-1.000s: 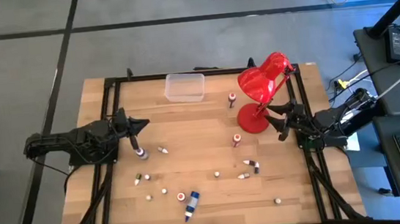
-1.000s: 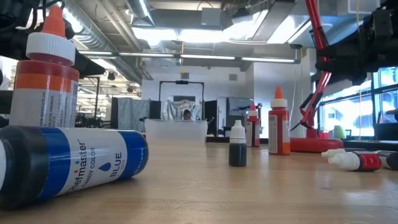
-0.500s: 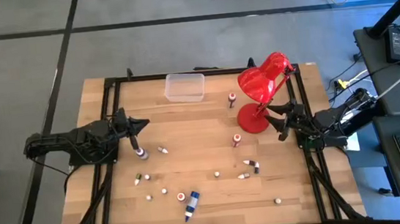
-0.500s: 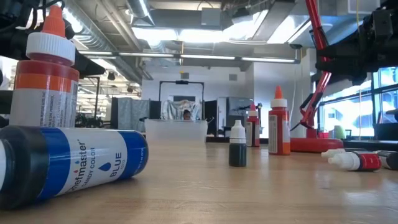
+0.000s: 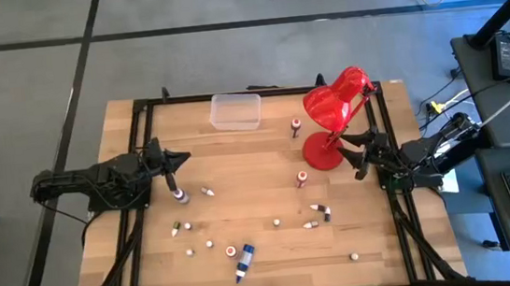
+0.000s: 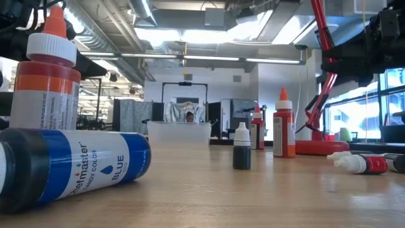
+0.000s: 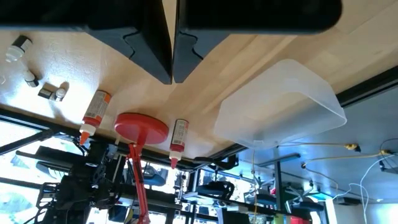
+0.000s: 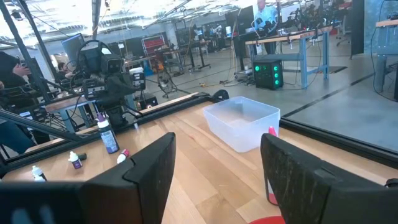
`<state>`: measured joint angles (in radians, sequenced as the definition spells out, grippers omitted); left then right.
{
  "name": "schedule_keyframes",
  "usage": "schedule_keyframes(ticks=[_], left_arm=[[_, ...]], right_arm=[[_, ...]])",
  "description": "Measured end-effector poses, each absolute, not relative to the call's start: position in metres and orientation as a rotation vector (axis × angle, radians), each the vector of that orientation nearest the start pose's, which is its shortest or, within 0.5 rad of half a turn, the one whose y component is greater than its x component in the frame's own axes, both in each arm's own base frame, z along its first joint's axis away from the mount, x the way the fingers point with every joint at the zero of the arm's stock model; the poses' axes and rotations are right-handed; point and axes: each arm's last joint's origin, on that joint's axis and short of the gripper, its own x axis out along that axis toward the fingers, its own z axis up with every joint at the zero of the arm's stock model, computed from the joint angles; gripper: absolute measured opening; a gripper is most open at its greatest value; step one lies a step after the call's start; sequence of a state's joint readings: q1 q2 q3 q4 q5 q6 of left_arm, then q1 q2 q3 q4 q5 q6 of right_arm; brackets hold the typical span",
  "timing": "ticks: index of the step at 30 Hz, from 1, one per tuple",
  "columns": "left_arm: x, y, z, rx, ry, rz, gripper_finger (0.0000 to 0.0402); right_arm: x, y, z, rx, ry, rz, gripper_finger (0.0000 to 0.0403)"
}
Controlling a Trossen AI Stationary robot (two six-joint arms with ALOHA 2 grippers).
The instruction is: Pick & Place food coloring
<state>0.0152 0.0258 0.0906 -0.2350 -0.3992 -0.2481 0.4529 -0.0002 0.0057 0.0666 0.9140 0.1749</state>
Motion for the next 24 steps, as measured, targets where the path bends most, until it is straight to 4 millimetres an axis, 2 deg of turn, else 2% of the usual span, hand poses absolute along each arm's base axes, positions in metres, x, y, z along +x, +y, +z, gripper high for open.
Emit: schedule_keyframes(ticks=[21,24], left_arm=[[0.0896,0.0126,0.1701,-0.211,0.116,0.432,0.0011],[0.0896,0.0126,0.1700,-0.211,0.116,0.433,0.0011]], right_arm=[[0.0872,0.0169,0.1711,0.187,-0.091,-0.457,0.0237],[0.0873,0.0170,0.1714,0.285,-0.115,-0.449,0.0237]])
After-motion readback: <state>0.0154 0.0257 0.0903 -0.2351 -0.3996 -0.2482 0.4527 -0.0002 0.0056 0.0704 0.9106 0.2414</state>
